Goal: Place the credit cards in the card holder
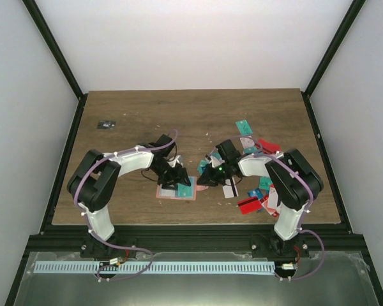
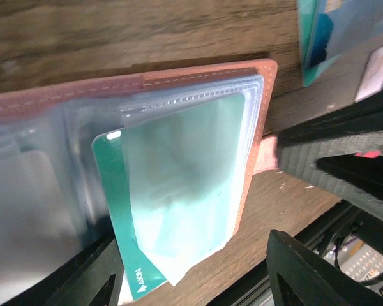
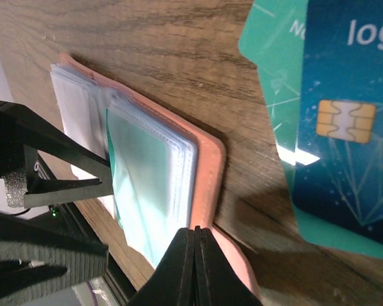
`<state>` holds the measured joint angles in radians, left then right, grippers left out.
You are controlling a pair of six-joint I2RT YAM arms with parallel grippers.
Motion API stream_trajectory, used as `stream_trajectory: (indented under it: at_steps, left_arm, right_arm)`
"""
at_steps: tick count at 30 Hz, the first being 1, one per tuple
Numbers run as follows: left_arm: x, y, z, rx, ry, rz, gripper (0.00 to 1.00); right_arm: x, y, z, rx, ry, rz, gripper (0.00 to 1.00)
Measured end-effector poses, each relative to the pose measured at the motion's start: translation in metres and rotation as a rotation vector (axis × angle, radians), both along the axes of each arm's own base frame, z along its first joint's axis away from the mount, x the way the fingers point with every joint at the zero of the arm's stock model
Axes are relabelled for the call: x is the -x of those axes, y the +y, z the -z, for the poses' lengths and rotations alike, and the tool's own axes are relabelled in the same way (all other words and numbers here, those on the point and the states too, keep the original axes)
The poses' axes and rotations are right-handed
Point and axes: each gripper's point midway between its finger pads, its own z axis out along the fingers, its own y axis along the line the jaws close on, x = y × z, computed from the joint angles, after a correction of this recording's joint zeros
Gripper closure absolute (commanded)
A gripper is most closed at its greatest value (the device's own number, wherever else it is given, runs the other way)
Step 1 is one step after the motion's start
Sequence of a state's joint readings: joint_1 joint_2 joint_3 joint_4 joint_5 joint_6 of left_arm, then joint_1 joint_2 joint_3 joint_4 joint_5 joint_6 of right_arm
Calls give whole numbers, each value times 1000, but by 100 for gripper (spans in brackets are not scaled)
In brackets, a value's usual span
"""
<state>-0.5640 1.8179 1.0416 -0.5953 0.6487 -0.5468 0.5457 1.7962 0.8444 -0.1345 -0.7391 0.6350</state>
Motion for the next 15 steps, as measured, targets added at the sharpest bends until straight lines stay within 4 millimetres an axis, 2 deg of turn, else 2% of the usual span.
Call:
stream_trajectory:
  at_steps: [7,10,15]
  left_arm:
    - [9,21,-6,-105,-4,-9,28]
    - [9,25,-16,-119,-22,-9,27]
    - [-1,26,-45,-118,-109,-4,26]
  right_arm:
    - [-2,-4,-18,0,-38,-1,97]
    - [-5,-3,-28,-6,-63,-4,96]
    - [-6,-4,-45,-16,-98,-3,95]
